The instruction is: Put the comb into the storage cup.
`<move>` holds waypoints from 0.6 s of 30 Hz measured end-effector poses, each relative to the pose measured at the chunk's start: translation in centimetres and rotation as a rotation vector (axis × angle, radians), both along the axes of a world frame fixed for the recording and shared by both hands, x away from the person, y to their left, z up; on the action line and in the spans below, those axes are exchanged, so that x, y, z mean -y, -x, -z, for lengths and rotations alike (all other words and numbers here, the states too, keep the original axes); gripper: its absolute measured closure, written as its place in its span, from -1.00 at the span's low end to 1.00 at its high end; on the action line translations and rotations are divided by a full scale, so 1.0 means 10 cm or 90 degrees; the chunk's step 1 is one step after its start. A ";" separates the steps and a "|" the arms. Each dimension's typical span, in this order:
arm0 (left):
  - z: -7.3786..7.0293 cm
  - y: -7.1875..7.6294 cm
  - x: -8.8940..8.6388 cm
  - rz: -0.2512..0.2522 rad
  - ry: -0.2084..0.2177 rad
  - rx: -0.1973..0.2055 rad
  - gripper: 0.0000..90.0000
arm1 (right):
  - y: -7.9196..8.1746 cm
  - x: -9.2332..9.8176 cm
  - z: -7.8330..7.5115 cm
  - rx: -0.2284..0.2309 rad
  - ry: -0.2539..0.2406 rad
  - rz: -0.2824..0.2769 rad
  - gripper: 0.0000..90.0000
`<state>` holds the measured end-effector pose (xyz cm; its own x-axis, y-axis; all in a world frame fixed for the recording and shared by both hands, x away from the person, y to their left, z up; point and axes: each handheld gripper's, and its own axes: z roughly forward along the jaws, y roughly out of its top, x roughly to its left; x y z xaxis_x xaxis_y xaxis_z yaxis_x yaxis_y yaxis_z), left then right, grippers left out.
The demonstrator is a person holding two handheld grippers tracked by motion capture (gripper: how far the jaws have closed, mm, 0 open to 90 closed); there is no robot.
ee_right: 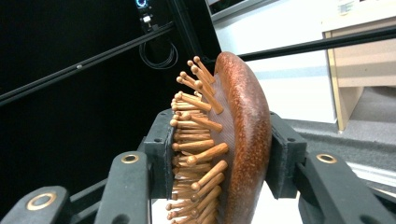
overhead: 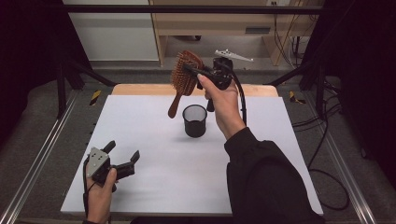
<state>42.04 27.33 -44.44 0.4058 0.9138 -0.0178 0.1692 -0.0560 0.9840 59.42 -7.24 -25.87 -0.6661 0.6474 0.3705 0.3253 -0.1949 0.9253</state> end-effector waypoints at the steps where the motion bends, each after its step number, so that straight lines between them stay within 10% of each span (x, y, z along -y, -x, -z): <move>1: 0.00 0.00 0.00 -0.001 -0.002 -0.001 -0.94 | 0.00 0.01 -0.01 0.002 0.001 0.000 0.17; 18: 0.00 -0.03 -0.04 0.002 0.001 0.003 -0.95 | -0.09 0.24 -0.04 0.030 0.004 0.030 0.17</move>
